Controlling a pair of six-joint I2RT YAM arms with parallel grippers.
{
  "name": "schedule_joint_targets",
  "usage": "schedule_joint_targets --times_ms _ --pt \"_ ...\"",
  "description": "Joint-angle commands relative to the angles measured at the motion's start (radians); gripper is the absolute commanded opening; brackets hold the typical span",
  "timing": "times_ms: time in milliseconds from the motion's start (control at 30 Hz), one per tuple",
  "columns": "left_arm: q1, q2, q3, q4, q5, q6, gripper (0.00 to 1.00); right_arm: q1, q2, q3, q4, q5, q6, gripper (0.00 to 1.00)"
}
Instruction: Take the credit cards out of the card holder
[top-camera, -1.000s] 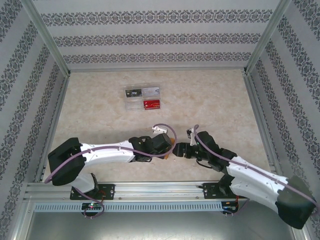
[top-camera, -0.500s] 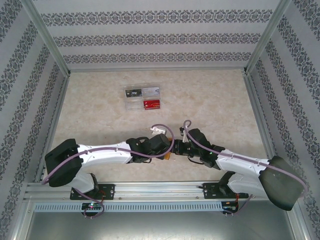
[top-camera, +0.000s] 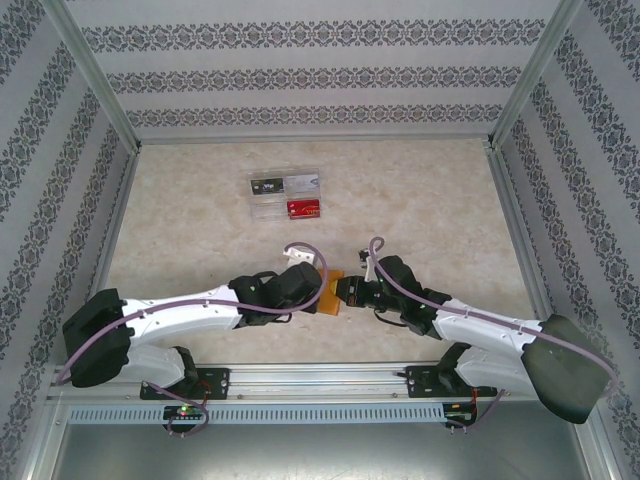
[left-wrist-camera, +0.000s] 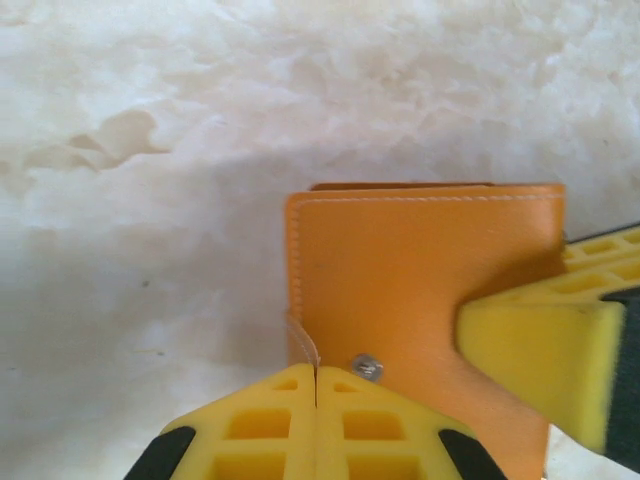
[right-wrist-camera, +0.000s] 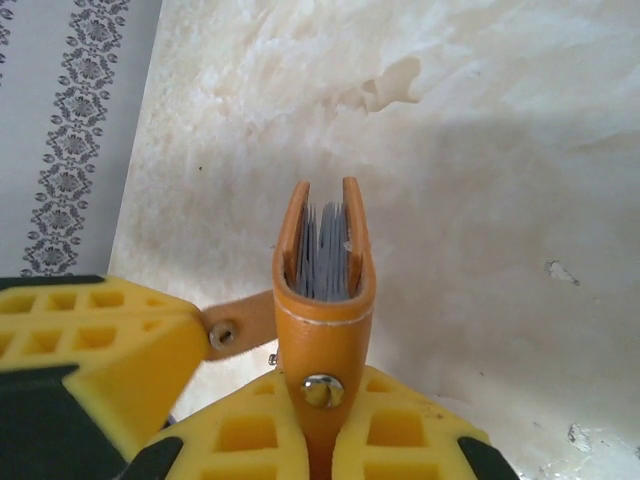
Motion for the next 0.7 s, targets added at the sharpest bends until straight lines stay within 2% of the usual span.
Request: schedule_joint_targets --times_ms 0,67,133,167,200,300,333,433,500,667 --pt "0.015 -0.037 -0.005 -0.029 -0.045 -0.015 0.00 -0.008 0.008 0.001 -0.034 0.029 -0.015 0.00" --pt "0.021 -0.049 -0.012 -0.028 -0.040 -0.013 0.00 -0.008 0.013 0.001 -0.031 0.027 -0.014 0.00" --pt "0.021 -0.058 -0.018 -0.018 -0.026 -0.009 0.00 -0.008 0.021 0.004 -0.028 0.024 -0.018 0.09" --pt "0.021 -0.060 -0.018 -0.014 -0.020 -0.009 0.00 -0.007 0.027 0.005 -0.030 0.022 -0.020 0.16" --pt "0.021 -0.062 -0.018 -0.010 -0.011 -0.008 0.00 -0.007 0.036 0.009 -0.029 0.022 -0.024 0.33" --pt "0.020 -0.062 -0.011 -0.002 0.009 -0.011 0.00 -0.005 0.066 0.027 -0.035 0.017 -0.036 0.44" --pt "0.020 -0.062 -0.008 0.001 0.014 -0.012 0.00 -0.001 0.078 0.038 -0.039 0.015 -0.041 0.52" --pt "0.020 -0.072 -0.005 0.002 0.019 -0.014 0.00 0.014 0.121 0.065 -0.046 0.006 -0.052 0.55" --pt "0.020 -0.080 -0.002 -0.003 0.018 -0.014 0.00 0.029 0.150 0.082 -0.047 0.010 -0.056 0.61" --pt "0.020 -0.111 0.004 -0.014 0.030 -0.023 0.00 0.061 0.204 0.116 -0.050 0.012 -0.052 0.64"
